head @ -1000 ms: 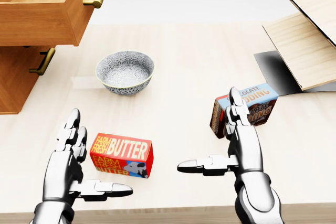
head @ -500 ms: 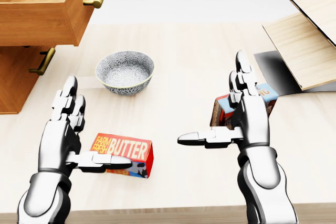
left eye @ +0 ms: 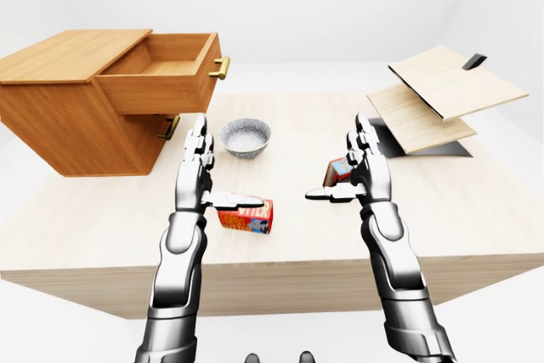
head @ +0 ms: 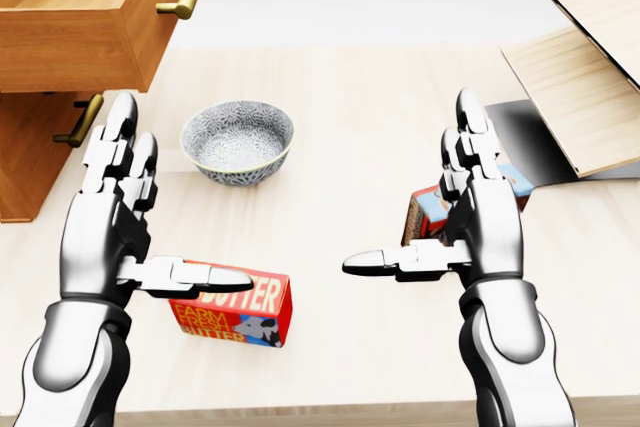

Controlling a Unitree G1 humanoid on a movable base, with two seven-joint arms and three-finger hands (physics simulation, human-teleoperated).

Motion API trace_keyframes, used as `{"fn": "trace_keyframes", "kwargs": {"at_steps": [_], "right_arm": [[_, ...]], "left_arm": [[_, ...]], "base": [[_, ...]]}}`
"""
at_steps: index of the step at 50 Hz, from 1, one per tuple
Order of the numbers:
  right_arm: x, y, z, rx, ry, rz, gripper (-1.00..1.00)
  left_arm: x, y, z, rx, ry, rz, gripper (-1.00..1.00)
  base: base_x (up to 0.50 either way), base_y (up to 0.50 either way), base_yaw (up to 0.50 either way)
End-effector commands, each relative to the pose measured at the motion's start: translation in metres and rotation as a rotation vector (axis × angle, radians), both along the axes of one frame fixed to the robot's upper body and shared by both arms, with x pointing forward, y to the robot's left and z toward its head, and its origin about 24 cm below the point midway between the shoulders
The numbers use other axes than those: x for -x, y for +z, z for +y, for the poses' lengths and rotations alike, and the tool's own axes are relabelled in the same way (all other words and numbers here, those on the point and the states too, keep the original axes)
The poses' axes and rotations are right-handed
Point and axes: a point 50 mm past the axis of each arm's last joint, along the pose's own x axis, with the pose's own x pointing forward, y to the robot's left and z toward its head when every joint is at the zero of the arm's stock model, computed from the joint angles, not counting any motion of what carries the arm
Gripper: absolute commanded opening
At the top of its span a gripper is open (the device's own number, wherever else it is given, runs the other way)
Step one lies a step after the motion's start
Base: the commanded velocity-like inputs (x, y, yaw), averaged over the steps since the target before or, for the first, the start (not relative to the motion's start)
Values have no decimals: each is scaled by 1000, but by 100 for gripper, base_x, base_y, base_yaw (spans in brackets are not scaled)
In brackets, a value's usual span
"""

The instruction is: Close the top drawer of the cabinet.

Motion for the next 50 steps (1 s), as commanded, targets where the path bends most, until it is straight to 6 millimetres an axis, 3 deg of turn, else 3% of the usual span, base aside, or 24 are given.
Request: {"fn": "trace_keyframes", "kwargs": {"at_steps": [1,14,37,50], "right_arm": [[3,-2,-2,6,8,3,100],[8,-2,-6,0,8,-1,100],[-6,0,6,3,9,7,100],[-2,1,3,0,13,-2,100]], "left_arm": [[3,0,-3,0,-12,-5,100],[2,2,-3,1,-14,-12,100],[3,2,-4,3,-13,-14,100],[7,0,-4,2,-11,-10,100]], "base": [[23,0,0],[26,0,0],[42,5,0],[0,0,0]]}}
